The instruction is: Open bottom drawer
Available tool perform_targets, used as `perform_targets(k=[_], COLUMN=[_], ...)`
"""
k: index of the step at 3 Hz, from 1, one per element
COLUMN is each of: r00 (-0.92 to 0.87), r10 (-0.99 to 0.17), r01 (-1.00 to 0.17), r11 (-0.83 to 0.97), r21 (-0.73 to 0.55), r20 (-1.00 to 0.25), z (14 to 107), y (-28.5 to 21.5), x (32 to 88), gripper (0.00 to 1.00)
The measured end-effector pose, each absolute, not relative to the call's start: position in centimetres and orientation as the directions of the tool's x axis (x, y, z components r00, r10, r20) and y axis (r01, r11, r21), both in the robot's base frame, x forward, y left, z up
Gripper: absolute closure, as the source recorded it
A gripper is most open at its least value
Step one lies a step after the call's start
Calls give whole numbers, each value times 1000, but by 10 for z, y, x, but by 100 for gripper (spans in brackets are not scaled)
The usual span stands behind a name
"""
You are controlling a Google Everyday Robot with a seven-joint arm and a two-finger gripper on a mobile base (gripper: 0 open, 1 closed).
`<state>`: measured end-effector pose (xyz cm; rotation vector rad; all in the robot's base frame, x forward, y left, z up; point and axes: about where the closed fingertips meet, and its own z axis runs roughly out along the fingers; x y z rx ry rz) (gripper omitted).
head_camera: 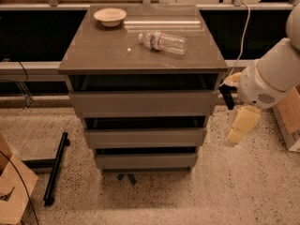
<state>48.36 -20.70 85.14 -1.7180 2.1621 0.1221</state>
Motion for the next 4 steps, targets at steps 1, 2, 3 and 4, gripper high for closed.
perform_targets(k=[1,2,3,4], r00=[-175,-141,-135,-136], r10=[-900,-865,-865,-875], r01=[-956,-957,-962,-970], r11=[252,243,230,213], r21=[-151,-156,-144,-118], r20=[-398,-482,-483,-465], z=[807,756,738,713], y=[-210,-216,-214,-201], x=[504,527,530,530], gripper=[0,0,0,0])
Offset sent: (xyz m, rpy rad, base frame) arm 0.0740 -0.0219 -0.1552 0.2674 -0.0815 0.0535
